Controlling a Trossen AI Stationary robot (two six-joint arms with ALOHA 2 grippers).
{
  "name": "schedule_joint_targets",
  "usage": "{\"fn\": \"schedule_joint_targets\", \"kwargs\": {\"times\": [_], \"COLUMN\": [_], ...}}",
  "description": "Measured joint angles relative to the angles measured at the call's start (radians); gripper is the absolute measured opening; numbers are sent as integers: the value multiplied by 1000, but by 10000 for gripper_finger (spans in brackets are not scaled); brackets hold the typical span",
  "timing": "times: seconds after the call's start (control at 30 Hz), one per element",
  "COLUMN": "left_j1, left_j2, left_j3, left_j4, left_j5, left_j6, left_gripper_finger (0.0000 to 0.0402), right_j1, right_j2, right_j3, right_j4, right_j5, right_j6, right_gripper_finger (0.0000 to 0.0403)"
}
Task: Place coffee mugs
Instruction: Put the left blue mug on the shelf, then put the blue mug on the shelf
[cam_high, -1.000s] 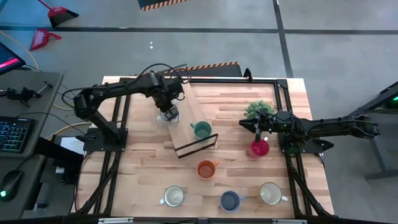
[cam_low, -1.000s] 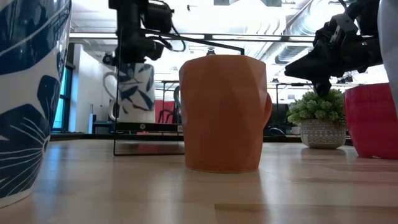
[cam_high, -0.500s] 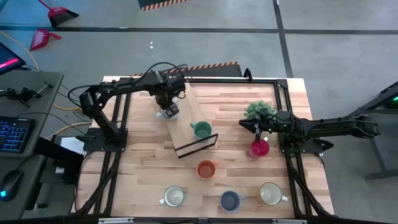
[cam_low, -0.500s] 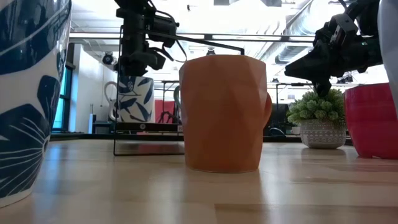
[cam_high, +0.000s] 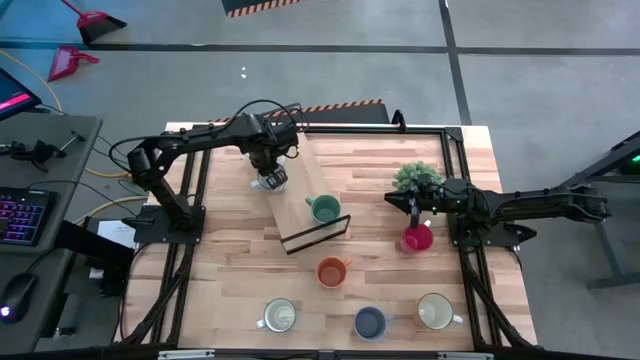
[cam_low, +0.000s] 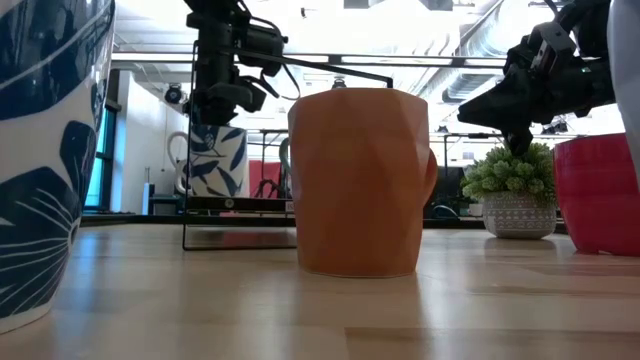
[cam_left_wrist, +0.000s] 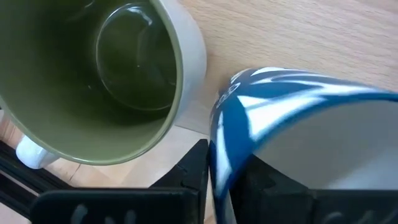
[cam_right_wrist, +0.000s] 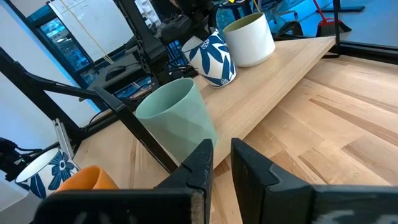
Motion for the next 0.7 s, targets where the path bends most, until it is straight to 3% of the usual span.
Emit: {"fn": "schedule_joint_targets", "kwargs": {"times": [0.47, 0.7], "left_j1": [-8, -10], "left_j2": [-9, -7], "left_j3": [3, 76], "left_j4": [-3, -44], "left_j5": [-2, -22], "left_j6": [-4, -4], "left_gripper_finger": [57, 58], "right_j1": [0, 0], "right_j2": [0, 0], "right_j3": [0, 0], "right_j4": [0, -3], "right_j5": [-5, -33], "right_j6": [-8, -8], "right_gripper_finger": [39, 39]}}
